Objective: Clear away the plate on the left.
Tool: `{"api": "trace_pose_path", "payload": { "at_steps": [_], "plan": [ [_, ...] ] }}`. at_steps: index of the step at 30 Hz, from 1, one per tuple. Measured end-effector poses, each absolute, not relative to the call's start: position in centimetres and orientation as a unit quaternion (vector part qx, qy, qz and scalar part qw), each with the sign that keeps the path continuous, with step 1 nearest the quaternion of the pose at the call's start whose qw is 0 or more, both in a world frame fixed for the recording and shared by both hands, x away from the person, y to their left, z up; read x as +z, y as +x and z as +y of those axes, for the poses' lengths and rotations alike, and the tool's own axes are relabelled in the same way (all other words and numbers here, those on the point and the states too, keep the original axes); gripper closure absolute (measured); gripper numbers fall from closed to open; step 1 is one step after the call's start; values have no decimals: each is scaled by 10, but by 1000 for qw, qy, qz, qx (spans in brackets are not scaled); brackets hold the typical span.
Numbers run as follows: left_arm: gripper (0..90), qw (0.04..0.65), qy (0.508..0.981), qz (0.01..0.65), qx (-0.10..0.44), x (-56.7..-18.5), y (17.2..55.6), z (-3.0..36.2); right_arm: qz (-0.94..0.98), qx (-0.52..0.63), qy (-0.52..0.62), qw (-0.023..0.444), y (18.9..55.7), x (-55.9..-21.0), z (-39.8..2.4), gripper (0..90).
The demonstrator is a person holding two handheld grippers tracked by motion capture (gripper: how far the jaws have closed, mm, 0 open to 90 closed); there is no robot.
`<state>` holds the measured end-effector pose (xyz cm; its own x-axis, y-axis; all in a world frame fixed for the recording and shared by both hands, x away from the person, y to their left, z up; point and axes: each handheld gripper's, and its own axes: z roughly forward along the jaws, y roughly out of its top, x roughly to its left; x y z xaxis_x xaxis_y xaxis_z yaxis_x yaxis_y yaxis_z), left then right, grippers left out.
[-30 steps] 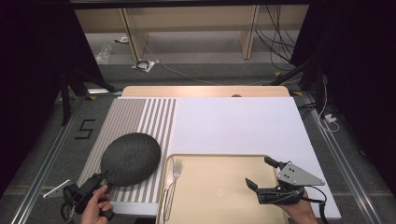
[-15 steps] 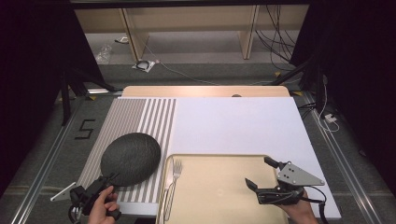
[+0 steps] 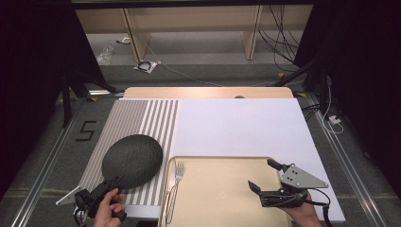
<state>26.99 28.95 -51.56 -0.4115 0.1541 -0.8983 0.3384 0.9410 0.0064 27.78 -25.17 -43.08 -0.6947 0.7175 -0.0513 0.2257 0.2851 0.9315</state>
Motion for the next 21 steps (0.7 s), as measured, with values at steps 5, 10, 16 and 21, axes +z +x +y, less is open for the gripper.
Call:
{"api": "trace_pose_path", "payload": {
  "at_steps": [5,10,16,21],
  "plan": [
    [612,524,141,835,-92,-518,271,290,765,513,307,240,278,-431,-251,86],
    [614,526,141,834,-90,-520,274,289,766,512,306,239,278,-431,-251,86],
    [631,529,136,833,-93,-523,276,289,766,512,305,240,278,-431,-251,86],
    [642,528,137,833,-92,-525,277,288,767,512,304,239,278,-431,-250,86]
  ]
}}
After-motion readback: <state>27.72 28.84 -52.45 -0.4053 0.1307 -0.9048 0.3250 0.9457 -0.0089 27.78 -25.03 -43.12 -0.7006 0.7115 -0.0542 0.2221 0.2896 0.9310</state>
